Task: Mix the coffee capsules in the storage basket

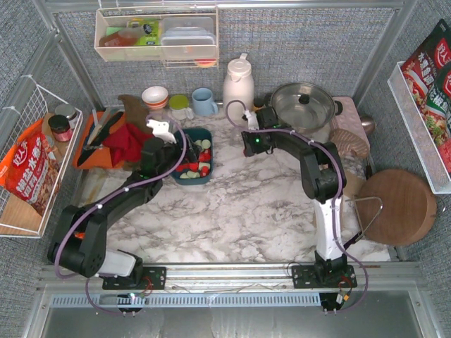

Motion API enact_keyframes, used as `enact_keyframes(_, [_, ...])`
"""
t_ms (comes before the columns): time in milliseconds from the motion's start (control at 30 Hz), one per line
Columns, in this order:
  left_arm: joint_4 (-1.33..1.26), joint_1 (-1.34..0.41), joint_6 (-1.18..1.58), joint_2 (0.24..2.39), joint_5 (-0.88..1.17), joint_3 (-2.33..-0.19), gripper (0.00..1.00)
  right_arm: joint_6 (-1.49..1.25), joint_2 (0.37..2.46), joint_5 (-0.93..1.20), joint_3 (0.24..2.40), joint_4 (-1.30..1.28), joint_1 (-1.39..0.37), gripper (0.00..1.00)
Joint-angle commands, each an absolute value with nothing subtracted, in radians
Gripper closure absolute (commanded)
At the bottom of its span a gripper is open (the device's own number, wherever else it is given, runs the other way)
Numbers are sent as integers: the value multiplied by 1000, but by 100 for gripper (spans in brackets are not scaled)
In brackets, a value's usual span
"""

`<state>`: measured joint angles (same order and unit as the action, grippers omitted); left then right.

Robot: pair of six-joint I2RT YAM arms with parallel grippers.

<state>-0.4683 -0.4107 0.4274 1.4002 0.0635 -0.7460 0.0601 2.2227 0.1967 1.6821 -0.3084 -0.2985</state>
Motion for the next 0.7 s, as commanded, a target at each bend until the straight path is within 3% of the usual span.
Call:
enact_keyframes(0, [-475,-411,434,1424,120,-778,1,81,2174,232,1615,-235,-300,59])
enact_keyframes(400, [-419,-414,486,1431,155,-846,1,156,1766,270,1076,306,-322,67])
enact_keyframes(600, [-390,-387,664,1449,141,-865,1,189,1530,235,849,509,-374,70])
enact_keyframes(667, [-525,-386,697,1453,228,-809,1,241,1451,204,806,519,-411,71])
